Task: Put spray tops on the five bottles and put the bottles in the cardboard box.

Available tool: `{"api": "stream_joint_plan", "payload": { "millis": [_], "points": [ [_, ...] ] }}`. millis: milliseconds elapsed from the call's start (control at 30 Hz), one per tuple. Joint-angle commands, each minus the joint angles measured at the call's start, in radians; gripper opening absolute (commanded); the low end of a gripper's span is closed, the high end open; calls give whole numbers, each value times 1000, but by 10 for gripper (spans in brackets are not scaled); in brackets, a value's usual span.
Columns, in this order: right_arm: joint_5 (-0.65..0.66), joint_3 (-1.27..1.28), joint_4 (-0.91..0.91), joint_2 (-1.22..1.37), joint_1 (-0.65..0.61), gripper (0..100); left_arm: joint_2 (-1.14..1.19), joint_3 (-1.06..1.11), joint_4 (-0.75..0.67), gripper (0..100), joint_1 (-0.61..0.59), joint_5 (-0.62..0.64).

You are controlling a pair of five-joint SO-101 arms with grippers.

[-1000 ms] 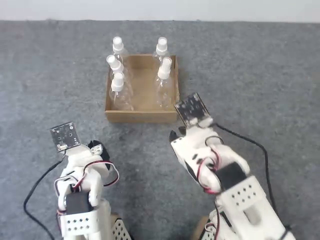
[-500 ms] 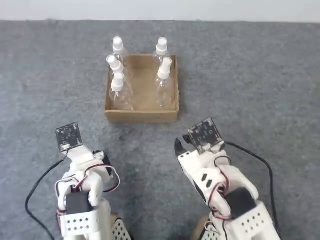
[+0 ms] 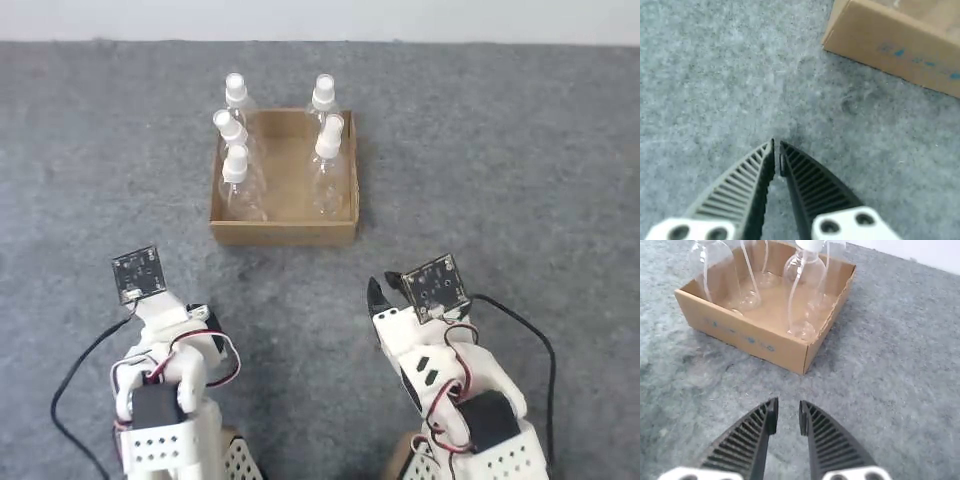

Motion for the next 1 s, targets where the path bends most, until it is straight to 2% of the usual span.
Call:
{"api": "stream_joint_plan", "payload": {
  "millis": [0,367,633,967],
  "points": [
    [-9,29,2,-12,19,24,-14,-13,5,12,2,-6],
    [-9,180,12,-12,18,24,-14,-13,5,12,2,-6],
    [-9,180,140,-12,25,24,-14,-13,5,12,2,-6],
    [-3,180,225,-12,239,24,-14,-13,5,12,2,-6]
  ]
}}
